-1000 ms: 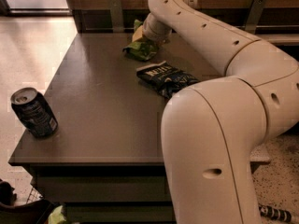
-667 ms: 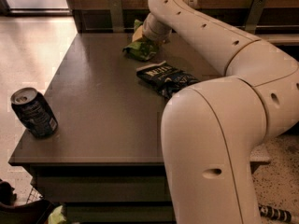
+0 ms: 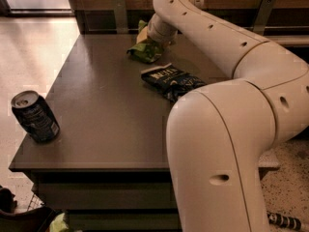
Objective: Move green rice chip bag near pepsi can
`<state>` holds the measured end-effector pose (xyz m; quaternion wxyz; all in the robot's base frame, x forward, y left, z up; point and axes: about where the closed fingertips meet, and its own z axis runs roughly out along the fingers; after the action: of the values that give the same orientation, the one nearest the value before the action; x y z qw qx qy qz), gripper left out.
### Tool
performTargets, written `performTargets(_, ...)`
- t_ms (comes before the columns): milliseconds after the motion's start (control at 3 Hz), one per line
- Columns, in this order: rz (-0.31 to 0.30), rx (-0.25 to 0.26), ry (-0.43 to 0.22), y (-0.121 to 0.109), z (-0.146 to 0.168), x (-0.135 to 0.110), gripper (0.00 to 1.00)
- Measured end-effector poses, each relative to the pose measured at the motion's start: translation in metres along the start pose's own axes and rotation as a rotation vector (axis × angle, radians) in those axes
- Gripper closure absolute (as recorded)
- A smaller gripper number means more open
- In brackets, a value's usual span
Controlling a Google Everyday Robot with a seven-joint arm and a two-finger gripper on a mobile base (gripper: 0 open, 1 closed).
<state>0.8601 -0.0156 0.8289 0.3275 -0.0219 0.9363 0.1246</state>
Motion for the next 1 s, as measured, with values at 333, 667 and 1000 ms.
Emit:
performTargets(333, 0.0, 0.0, 0.0, 0.0, 0.0, 0.0, 1.0)
performTargets(667, 0.0, 0.0, 0.0, 0.0, -0.0001, 0.0, 1.0)
performTargets(1000, 0.0, 0.0, 0.0, 0.0, -0.0001, 0.0, 1.0)
